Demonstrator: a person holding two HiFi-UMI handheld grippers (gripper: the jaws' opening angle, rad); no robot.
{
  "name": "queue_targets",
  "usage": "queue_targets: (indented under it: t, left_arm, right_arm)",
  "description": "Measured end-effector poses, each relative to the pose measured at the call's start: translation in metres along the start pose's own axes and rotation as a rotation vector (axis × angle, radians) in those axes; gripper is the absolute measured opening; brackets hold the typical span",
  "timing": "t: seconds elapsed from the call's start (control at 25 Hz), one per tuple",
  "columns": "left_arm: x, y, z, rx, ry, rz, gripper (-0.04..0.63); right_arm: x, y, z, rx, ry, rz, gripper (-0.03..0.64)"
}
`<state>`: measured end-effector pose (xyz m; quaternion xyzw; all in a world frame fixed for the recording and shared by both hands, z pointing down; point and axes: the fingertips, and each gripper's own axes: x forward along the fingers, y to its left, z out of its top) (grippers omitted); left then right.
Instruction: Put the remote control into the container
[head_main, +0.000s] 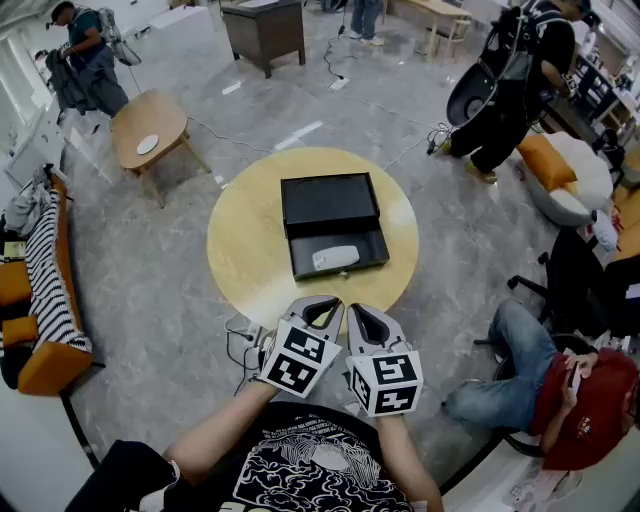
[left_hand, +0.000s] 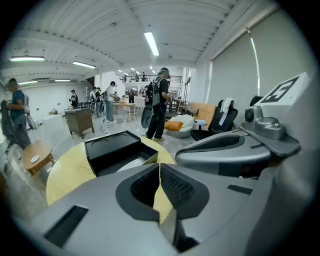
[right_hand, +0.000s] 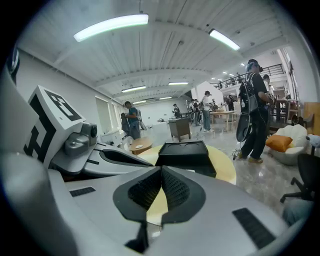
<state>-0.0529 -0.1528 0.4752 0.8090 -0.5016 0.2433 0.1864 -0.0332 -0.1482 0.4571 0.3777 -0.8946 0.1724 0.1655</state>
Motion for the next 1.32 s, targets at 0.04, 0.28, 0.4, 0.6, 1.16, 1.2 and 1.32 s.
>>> queue_targets:
  t: [0.04, 0.28, 0.4, 0.6, 1.16, 1.2, 1.32]
  left_arm:
    - [-0.003, -0.003, -0.001, -0.010, -0.009, 0.006, 0.020]
    - [-0.022, -0.017, 0.000, -0.043, -0.054, 0.038, 0.015]
    - [-0.028, -0.020, 0.001, -0.056, -0.072, 0.060, 0.015]
    - [-0.037, -0.026, -0.002, -0.072, -0.085, 0.092, 0.015]
    - [-0.048, -0.028, -0.001, -0.074, -0.097, 0.124, 0.015]
    - [-0.049, -0.028, -0.002, -0.075, -0.097, 0.124, 0.015]
    - [-0.051, -0.026, -0.004, -0.080, -0.098, 0.121, 0.015]
  right_arm:
    - [-0.004, 0.002, -0.001, -0.003, -0.001, 0.006, 0.023]
    - [-0.021, 0.008, -0.007, -0.004, -0.009, 0.043, 0.023]
    - [-0.025, 0.011, -0.006, -0.018, -0.013, 0.057, 0.023]
    - [-0.033, 0.016, -0.007, -0.034, -0.017, 0.080, 0.023]
    - [-0.041, 0.023, -0.006, -0.043, -0.026, 0.097, 0.023]
    - [-0.041, 0.024, -0.006, -0.042, -0.025, 0.097, 0.023]
    - [-0.041, 0.027, -0.007, -0.039, -0.025, 0.094, 0.023]
